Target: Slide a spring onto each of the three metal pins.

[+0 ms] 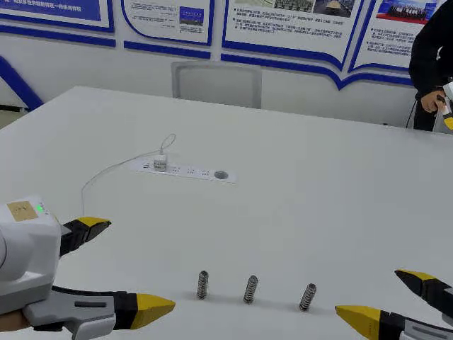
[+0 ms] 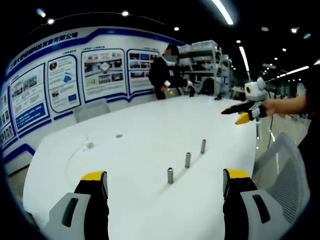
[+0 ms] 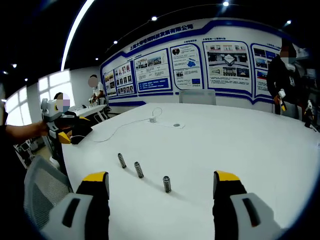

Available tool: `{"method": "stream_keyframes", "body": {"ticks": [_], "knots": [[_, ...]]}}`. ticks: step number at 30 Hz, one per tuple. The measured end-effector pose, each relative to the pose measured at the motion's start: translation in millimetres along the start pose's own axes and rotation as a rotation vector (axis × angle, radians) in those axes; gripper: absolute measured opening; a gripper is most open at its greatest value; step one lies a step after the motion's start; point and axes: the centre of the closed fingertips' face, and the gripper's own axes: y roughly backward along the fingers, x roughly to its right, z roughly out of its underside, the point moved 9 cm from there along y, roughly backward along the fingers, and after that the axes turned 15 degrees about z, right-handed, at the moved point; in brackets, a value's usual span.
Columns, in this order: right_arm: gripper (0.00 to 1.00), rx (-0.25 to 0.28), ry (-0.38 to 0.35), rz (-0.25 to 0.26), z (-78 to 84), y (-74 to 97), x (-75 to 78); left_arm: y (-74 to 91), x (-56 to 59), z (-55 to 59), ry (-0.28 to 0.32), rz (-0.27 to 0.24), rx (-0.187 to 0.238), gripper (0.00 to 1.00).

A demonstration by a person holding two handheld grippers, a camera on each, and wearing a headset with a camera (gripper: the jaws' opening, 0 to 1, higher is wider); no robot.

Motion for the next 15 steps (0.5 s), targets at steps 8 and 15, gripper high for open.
{"method": "stream_keyframes", "body": {"ticks": [8, 15], "knots": [[0.87, 0.007, -0.016, 0.013, -1.8, -0.9, 0.9, 0.9, -1.3, 5.4, 0.012, 0.0, -0.008, 0.97], [0.87, 0.003, -0.027, 0.01, -0.4, -2.0, 0.2, -1.6, -1.2, 7.6, 0.015, 0.006, -0.014, 0.97]]}}
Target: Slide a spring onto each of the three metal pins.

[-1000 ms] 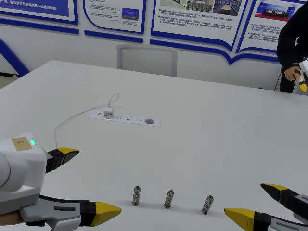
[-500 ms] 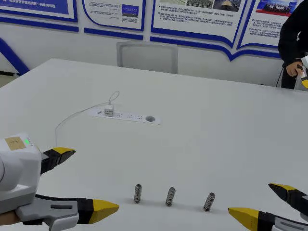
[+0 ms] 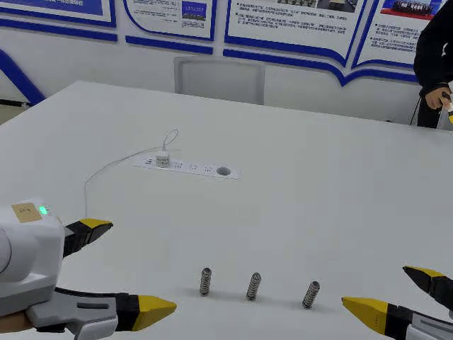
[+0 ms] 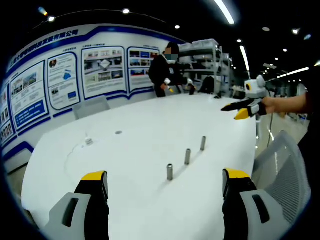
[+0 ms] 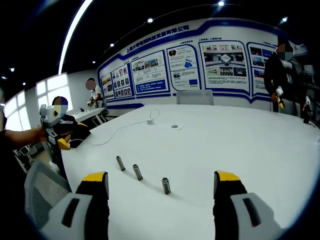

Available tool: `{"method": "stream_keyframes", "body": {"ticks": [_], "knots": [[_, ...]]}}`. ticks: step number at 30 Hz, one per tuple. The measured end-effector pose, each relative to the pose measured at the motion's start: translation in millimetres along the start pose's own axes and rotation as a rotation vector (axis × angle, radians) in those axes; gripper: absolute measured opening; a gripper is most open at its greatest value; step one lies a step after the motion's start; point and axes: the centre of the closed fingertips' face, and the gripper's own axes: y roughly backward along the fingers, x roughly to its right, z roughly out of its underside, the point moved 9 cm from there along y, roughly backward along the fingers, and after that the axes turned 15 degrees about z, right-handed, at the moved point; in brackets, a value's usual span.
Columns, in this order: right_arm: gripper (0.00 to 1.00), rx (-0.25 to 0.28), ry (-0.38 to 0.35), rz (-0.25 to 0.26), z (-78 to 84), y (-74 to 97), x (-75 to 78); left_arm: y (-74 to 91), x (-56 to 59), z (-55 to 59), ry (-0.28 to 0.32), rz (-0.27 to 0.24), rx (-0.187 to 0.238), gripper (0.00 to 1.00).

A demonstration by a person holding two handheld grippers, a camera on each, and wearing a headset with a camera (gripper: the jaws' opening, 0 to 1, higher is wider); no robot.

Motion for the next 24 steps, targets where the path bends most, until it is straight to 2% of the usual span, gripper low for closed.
{"method": "stream_keyframes", "body": {"ticks": [4, 8, 24], "knots": [[0.87, -0.008, -0.006, -0.004, 3.1, -0.5, -1.2, -1.6, 0.3, 3.1, 0.013, 0.004, 0.003, 0.97], [0.87, -0.015, -0.014, -0.007, 5.3, -0.4, -2.5, -2.7, 0.7, 6.0, 0.015, 0.007, -0.012, 0.96], [0.86, -0.025, -0.045, -0.017, 11.4, 0.2, -6.8, -4.2, 4.1, 7.8, 0.014, 0.014, -0.024, 0.95]]}}
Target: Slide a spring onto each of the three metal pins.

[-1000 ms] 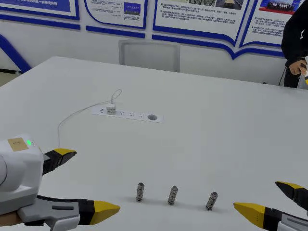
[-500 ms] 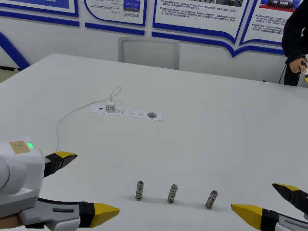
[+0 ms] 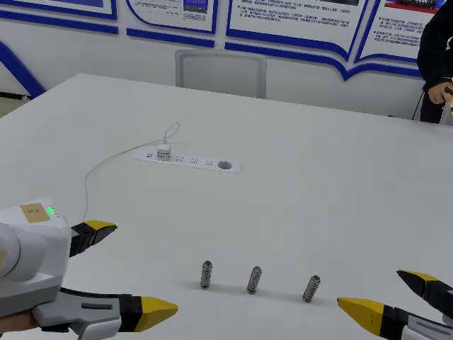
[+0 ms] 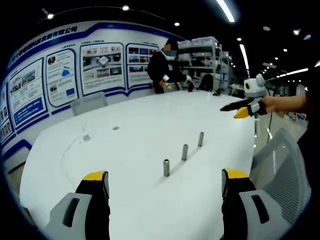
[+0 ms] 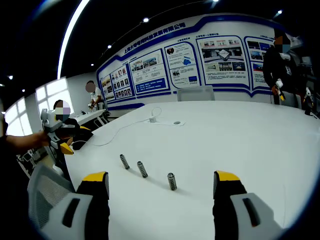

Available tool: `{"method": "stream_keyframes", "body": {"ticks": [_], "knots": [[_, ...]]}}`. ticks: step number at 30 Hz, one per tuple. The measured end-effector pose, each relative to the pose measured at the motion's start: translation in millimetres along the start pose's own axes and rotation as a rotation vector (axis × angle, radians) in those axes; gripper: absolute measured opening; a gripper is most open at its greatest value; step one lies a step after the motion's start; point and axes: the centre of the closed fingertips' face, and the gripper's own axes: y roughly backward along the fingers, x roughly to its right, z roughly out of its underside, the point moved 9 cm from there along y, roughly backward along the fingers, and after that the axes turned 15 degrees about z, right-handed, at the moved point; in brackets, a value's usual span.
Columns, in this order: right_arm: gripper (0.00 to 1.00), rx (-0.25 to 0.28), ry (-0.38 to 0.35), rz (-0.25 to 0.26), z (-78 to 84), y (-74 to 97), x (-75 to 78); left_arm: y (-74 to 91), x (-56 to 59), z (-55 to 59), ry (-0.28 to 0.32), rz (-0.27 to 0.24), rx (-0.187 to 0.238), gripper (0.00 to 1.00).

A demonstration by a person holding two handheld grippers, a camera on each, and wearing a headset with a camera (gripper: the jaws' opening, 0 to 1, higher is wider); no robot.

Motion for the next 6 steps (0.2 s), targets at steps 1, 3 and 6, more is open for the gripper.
{"method": "stream_keyframes", "body": {"ticks": [1, 3, 6], "knots": [[0.86, -0.004, 0.002, -0.001, 1.5, -0.1, -0.3, -0.1, 0.5, 0.1, -0.002, 0.001, -0.002, 0.96], [0.86, -0.011, -0.003, -0.003, 3.5, -0.3, -0.7, -0.2, 1.4, 0.4, -0.002, 0.002, -0.004, 0.96], [0.86, -0.012, -0.014, -0.01, 4.0, -1.0, -2.4, 0.0, 2.1, 1.1, -0.001, 0.001, -0.007, 0.95]]}}
